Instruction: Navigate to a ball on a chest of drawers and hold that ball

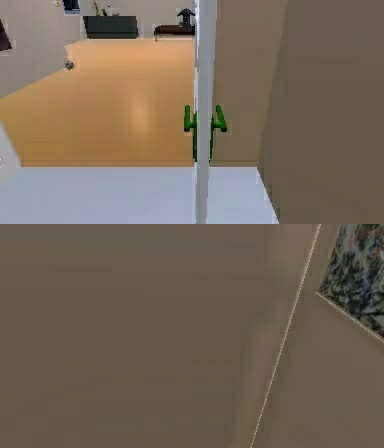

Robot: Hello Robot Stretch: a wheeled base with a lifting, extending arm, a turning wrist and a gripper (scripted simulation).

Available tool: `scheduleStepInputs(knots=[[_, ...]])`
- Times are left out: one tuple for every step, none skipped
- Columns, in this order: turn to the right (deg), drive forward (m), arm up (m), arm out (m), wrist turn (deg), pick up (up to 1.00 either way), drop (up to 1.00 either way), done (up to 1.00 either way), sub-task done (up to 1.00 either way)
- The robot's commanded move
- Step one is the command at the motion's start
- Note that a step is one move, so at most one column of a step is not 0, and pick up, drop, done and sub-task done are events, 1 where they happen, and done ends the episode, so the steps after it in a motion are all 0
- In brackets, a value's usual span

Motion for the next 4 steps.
scheduleStepInputs(knots=[[-45.0,0.00,0.00,0.00,0.0,0.00,0.00,0.00,0.00],[-3.0,0.00,0.00,0.00,0.0,0.00,0.00,0.00,0.00],[0.0,0.55,0.00,0.00,0.0,0.00,0.00,0.00,0.00],[39.0,0.00,0.00,0.00,0.0,0.00,0.00,0.00,0.00]])
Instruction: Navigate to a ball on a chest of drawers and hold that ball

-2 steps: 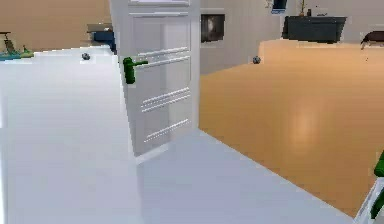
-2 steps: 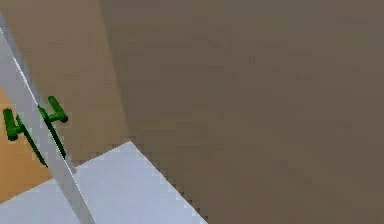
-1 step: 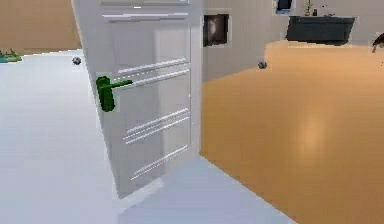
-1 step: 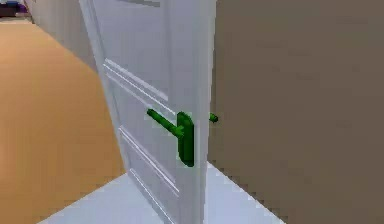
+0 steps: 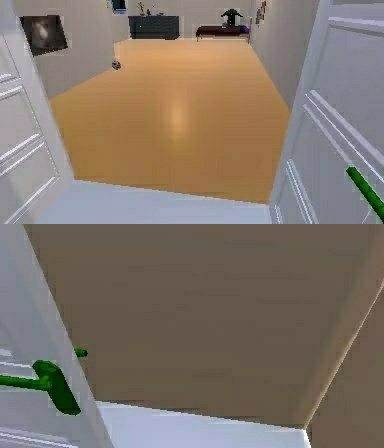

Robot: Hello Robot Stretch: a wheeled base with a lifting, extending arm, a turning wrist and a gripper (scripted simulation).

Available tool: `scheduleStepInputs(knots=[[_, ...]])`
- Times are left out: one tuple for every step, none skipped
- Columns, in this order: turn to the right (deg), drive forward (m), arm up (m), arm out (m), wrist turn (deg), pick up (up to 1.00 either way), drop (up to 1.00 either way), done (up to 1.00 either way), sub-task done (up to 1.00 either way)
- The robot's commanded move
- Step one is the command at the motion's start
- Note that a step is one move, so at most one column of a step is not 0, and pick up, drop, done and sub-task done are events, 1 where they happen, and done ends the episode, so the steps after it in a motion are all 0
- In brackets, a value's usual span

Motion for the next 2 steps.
scheduleStepInputs(knots=[[0.0,1.00,0.00,0.00,0.0,0.00,0.00,0.00,0.00],[3.0,0.00,0.00,0.00,0.0,0.00,0.00,0.00,0.00]])
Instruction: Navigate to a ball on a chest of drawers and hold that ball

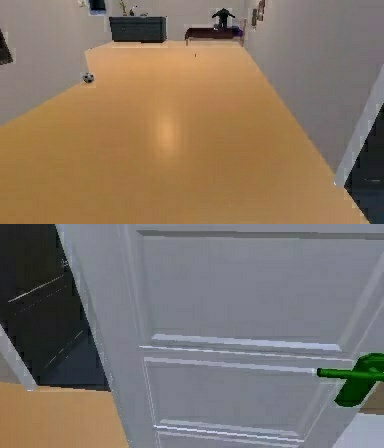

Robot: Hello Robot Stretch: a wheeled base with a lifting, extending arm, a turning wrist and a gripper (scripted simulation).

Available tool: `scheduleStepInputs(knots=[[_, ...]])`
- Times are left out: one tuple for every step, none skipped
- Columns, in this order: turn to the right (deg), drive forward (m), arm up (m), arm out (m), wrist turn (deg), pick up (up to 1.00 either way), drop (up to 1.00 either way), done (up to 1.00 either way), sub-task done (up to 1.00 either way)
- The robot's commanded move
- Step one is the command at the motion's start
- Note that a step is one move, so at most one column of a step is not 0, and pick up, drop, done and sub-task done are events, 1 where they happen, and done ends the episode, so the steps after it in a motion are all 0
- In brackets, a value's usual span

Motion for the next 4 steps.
scheduleStepInputs(knots=[[0.0,0.50,0.00,0.00,0.0,0.00,0.00,0.00,0.00],[45.0,0.00,0.00,0.00,0.0,0.00,0.00,0.00,0.00],[3.0,0.00,0.00,0.00,0.0,0.00,0.00,0.00,0.00],[0.0,0.20,0.00,0.00,0.0,0.00,0.00,0.00,0.00]])
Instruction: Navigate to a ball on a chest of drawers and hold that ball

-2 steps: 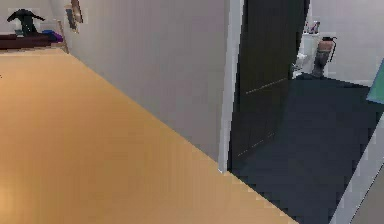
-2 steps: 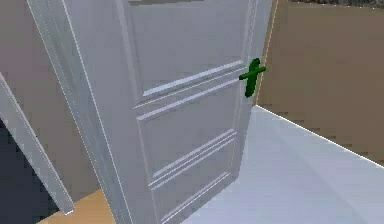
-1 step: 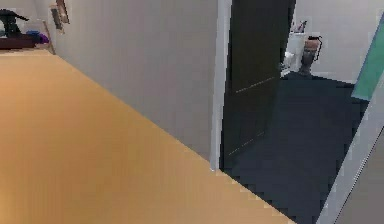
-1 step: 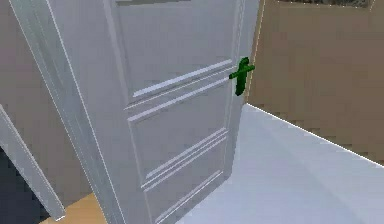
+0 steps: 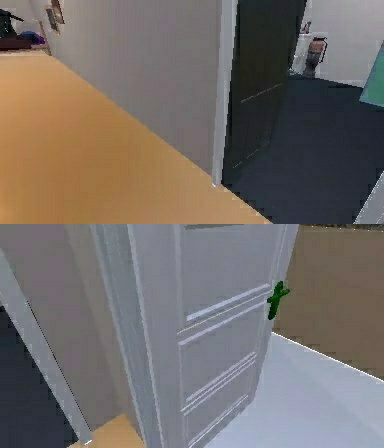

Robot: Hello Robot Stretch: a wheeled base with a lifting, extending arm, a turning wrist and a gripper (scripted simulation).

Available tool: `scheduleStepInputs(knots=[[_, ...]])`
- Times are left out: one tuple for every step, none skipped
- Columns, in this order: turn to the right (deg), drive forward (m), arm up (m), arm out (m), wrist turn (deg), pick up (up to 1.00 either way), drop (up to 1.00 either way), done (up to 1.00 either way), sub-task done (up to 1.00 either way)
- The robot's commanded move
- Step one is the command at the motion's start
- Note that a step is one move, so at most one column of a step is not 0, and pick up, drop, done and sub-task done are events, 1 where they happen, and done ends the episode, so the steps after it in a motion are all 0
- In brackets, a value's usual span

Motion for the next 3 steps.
scheduleStepInputs(knots=[[12.0,0.00,0.00,0.00,0.0,0.00,0.00,0.00,0.00],[0.0,1.00,0.00,0.00,0.0,0.00,0.00,0.00,0.00],[33.0,0.00,0.00,0.00,0.0,0.00,0.00,0.00,0.00]])
